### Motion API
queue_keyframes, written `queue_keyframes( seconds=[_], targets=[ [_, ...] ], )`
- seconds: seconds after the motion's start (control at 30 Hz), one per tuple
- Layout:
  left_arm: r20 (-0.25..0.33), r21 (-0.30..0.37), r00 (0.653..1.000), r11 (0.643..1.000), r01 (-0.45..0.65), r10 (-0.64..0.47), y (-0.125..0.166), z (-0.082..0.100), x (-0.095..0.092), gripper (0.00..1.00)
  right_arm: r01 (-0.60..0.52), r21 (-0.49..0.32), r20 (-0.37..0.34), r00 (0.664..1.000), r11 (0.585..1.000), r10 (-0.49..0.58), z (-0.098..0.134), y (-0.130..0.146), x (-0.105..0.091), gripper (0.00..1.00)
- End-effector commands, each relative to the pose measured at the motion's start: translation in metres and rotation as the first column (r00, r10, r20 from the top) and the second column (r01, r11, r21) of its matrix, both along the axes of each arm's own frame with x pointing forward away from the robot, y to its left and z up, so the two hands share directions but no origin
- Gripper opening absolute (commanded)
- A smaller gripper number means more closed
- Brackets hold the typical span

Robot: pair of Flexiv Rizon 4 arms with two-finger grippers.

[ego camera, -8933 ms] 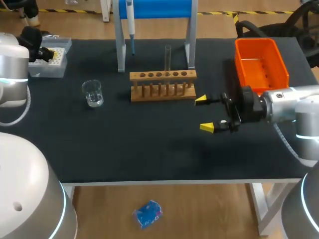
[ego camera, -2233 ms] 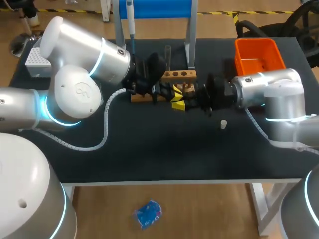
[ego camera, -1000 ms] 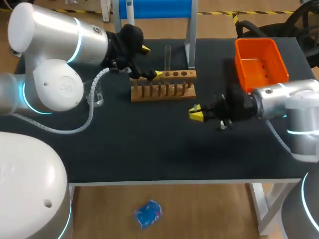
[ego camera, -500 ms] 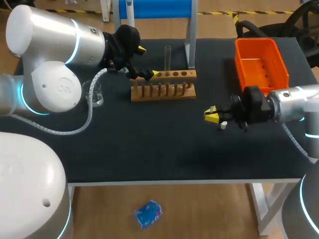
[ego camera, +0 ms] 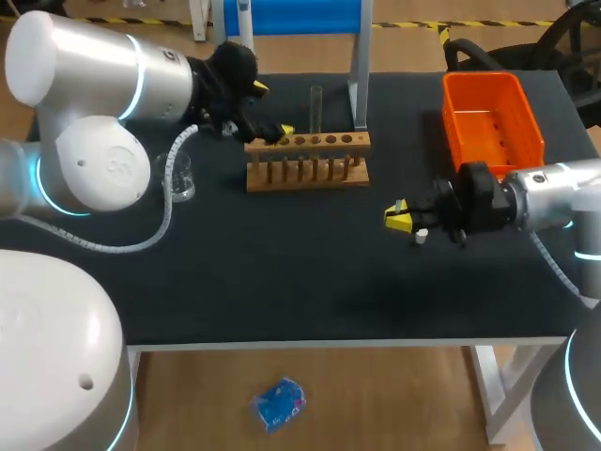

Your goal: Invert the test tube, pick up the pipette, mount the tip to pipette, aspirate from beaker and dispense into the tube, eject the tip, return the pipette, and cap with the stopper.

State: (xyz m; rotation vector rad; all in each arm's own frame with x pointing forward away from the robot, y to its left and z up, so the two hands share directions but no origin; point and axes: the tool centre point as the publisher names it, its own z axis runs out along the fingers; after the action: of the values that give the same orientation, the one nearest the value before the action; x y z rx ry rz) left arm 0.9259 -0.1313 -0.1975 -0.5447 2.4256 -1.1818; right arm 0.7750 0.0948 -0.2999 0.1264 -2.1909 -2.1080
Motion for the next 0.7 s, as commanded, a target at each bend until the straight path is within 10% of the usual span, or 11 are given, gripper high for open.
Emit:
queue_keyframes(
  seconds=[0.03,0.53,0.7],
  targets=[
    [0.006,-0.035,0.983,0.982,-0.185,0.186,-0.003,-0.006,0.019,1.00,-0.002,0.000,0.001,1.000,1.000,0.002,0.000,0.000,0.000,0.00],
    [-0.003,-0.222,0.811,0.791,-0.571,0.584,0.009,0.005,0.099,1.00,-0.002,0.000,0.001,1.000,1.000,0.002,0.000,0.000,0.000,0.00],
    [-0.028,-0.233,0.815,0.789,-0.568,0.579,0.010,0.005,0.103,1.00,-0.002,0.000,0.001,1.000,1.000,0.002,0.000,0.000,0.000,0.00]
  ],
)
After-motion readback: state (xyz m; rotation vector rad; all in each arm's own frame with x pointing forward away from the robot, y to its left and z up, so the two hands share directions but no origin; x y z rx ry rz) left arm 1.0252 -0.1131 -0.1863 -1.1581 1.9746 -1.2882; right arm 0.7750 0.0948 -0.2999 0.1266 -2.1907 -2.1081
